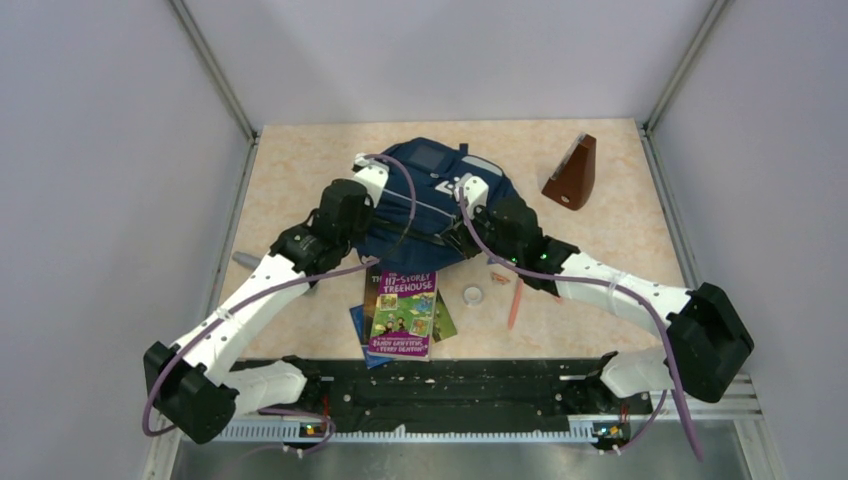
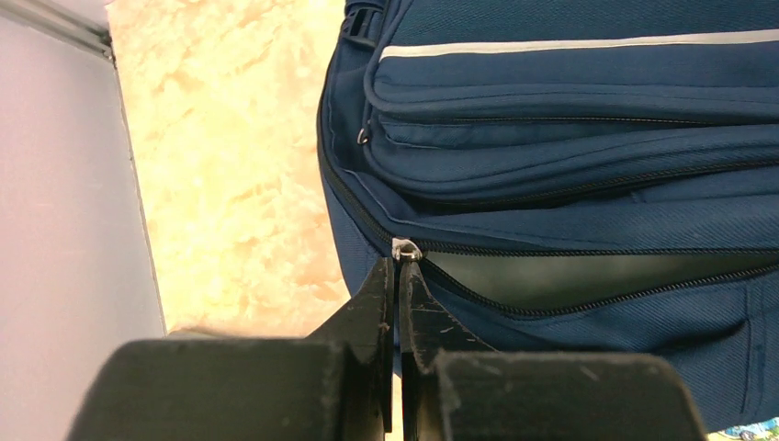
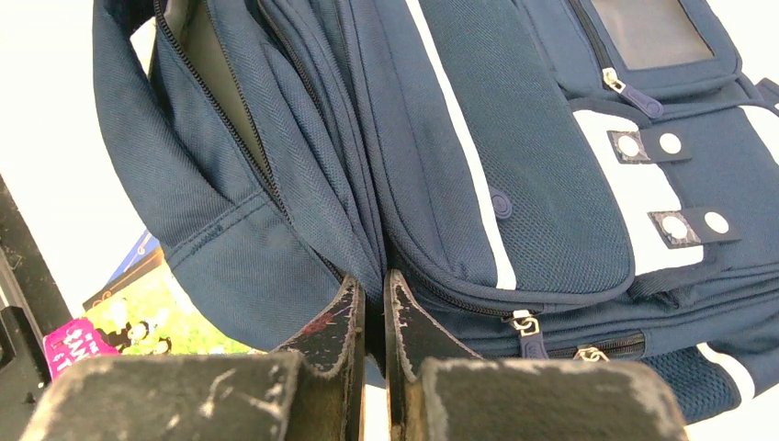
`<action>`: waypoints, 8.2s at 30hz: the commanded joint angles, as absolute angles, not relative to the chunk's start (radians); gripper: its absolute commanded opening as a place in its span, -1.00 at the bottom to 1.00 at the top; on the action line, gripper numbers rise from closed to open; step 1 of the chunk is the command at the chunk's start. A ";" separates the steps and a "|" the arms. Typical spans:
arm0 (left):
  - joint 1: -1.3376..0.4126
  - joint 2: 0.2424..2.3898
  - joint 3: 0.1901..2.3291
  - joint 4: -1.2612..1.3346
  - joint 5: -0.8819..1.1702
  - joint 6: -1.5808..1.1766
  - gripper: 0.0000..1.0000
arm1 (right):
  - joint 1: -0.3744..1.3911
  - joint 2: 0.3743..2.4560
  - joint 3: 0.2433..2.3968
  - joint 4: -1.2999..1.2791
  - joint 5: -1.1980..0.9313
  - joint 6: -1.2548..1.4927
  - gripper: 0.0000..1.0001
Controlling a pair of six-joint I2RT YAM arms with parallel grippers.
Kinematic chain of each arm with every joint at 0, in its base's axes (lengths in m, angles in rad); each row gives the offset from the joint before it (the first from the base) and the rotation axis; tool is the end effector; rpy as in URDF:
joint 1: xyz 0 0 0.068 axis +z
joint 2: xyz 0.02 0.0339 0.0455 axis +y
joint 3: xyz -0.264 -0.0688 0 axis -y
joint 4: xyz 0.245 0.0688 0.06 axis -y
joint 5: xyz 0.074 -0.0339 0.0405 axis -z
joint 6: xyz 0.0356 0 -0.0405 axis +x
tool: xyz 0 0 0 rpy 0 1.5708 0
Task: Pack the student bag
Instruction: Unzip the student bag at the center of the board.
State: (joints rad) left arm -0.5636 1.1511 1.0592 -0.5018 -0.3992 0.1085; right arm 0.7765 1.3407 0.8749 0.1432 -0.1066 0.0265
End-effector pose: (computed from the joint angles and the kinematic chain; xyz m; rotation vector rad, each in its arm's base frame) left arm 0.2191 -0.1221 0.3321 0.4803 2.0613 0.1624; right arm 0.2181 0.2195 0.2794 -0.7810 1.7803 0.6421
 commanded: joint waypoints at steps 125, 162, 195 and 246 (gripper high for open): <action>-0.542 0.964 0.369 0.210 0.078 -0.783 0.04 | 0.829 1.583 0.555 0.894 0.042 0.953 -1.00; -0.461 0.855 0.385 0.025 -0.007 -0.807 -1.00 | 0.829 1.448 0.527 0.762 0.161 0.816 -1.00; -0.087 1.149 0.494 0.125 -0.027 -0.602 -1.00 | 0.828 1.237 0.537 0.660 -0.045 0.625 -1.00; -0.265 0.874 0.822 -0.317 0.287 -0.266 0.72 | 0.723 1.389 0.672 0.564 -0.487 0.413 -1.00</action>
State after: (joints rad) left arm -0.1215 0.8291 0.7521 -0.2203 0.1398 -0.3424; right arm 0.7288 1.3521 0.5606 0.5251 -0.3622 0.4713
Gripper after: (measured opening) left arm 0.862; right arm 0.054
